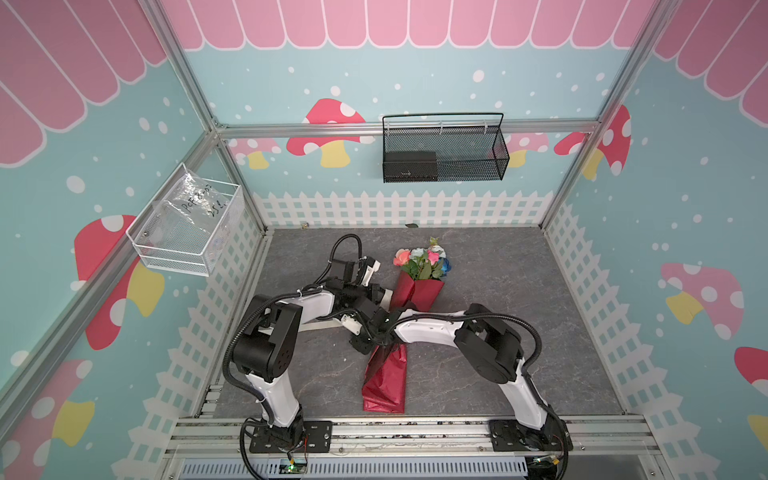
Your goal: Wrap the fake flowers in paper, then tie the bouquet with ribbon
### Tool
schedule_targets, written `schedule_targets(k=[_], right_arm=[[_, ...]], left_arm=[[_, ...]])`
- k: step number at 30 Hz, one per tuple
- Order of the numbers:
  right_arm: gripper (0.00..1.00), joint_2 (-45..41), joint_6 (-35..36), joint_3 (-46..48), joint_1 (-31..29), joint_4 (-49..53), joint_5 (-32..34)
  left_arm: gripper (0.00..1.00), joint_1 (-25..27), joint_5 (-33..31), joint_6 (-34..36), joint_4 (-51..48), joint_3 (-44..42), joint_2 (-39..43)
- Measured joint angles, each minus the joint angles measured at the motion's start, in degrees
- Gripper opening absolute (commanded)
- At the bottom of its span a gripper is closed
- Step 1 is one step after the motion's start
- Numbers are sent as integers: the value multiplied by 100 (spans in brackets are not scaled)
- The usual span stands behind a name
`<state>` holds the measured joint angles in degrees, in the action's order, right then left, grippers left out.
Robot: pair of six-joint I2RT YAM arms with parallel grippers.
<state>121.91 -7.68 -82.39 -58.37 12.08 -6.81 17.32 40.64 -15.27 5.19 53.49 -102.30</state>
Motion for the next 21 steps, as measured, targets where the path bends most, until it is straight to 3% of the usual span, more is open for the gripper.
schedule_targets(k=[8, 14, 21], right_arm=[[16, -1191, -221, 1185, -133, -297, -83], [19, -1762, -223, 1707, -190, -785, -63], [22, -2417, -223, 2214, -240, -909, 140]], left_arm=[[2, 297, -850, -258, 699, -837, 1003], [2, 601, -1528, -315, 1097, -1058, 1670], [2, 1001, -1899, -511, 1668, -1156, 1993]])
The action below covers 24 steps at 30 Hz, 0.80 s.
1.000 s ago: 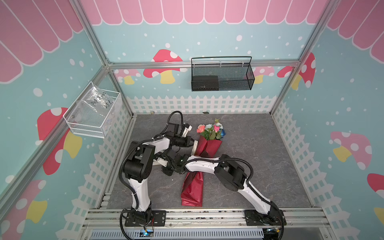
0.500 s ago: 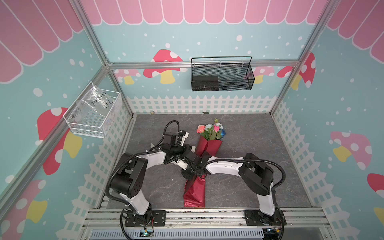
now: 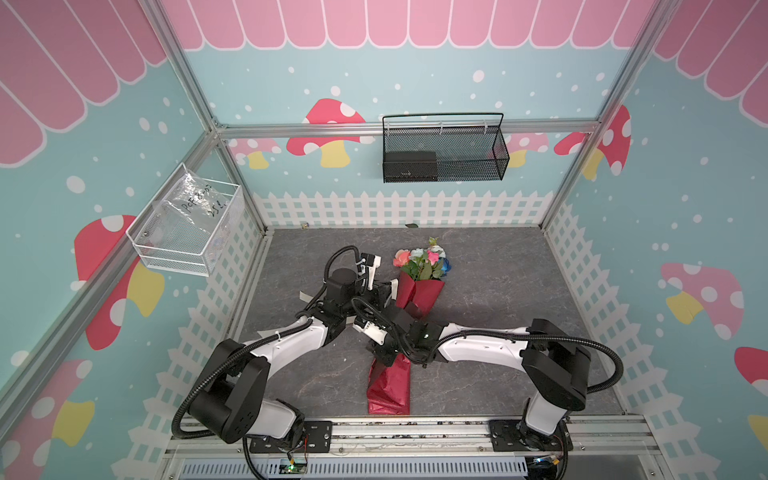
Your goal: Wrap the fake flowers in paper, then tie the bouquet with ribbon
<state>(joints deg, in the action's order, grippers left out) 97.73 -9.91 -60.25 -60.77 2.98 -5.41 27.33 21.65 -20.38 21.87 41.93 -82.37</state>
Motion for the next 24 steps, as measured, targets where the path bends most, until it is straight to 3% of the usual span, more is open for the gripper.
schedule_targets(k=[12, 18, 24], right_arm=[[35, -723, 72, 734, 234, -162, -17], [34, -573, -2, 575, 358, -122, -267], [34, 2, -184, 31, 361, -26, -431]], left_arm=[[2, 431, 70, -549, 369, 457, -422], [2, 409, 170, -686, 50, 772, -660], [2, 70, 179, -815, -345, 815, -793]])
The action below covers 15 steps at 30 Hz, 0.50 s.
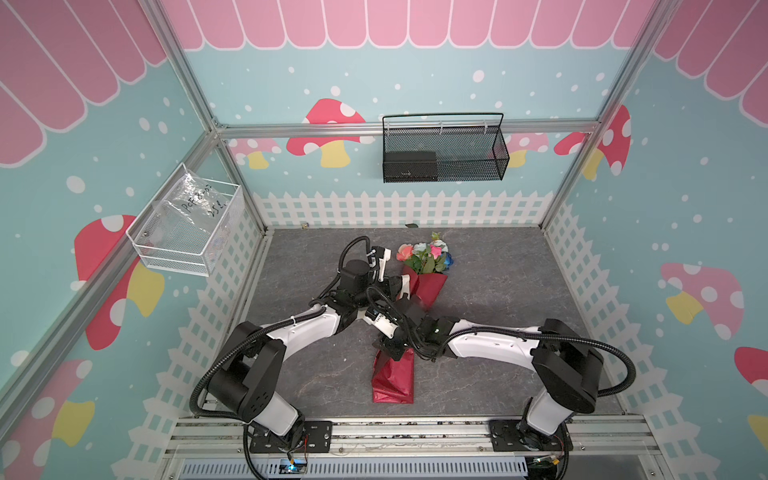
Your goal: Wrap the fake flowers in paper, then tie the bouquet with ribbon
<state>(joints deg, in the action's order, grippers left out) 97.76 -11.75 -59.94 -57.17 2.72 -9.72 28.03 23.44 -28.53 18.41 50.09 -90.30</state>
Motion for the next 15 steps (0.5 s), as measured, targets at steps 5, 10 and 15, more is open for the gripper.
schedule_targets(k=[5, 10, 15], right_arm=[[38, 289, -197, -203, -39, 31, 22], [45, 304, -402, -205, -92, 166, 105], [48, 304, -588, -205, -103, 275, 22]], left_arm=[[2, -170, 42, -164, -70, -28, -103], [2, -133, 57, -192, -42, -101, -129], [2, -101, 46, -94, -46, -129, -114]])
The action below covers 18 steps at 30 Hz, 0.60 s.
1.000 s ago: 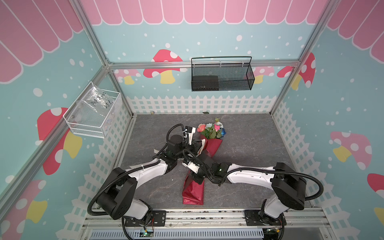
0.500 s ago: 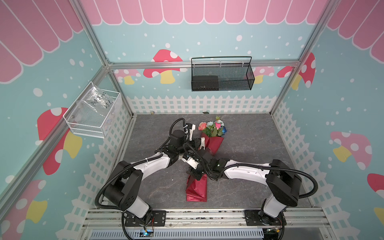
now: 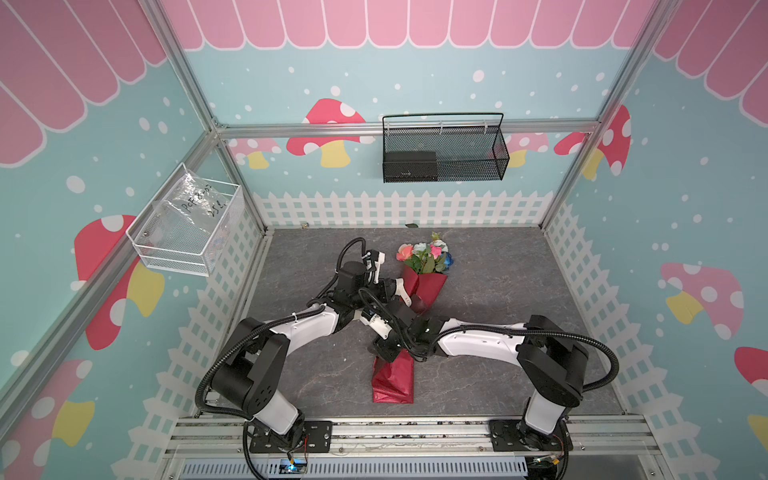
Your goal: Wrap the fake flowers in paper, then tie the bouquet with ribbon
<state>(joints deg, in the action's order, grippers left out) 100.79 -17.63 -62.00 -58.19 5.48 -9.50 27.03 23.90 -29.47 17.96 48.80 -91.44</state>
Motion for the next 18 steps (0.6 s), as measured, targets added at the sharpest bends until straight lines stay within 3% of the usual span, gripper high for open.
schedule_targets(k=[6, 7, 13, 14, 16, 18], right_arm=[[58, 7, -144, -48, 7, 378, -219], [68, 31, -164, -105, 7, 479, -219], [73, 291, -192, -553, 4, 1075, -238], [76, 308, -195, -605, 4, 1141, -238], [94, 345, -221, -728, 4, 1346, -258], [94, 382, -249, -855, 7, 1558, -328]], left_arm=[[2, 87, -7, 280, -105, 0, 103], [2, 120, -13, 321, -133, 0, 111], [2, 98, -247, 623, -297, 0, 114], [2, 92, -269, 645, -313, 0, 114], [2, 85, -308, 708, -326, 0, 114], [3, 83, -361, 780, -337, -2, 114]])
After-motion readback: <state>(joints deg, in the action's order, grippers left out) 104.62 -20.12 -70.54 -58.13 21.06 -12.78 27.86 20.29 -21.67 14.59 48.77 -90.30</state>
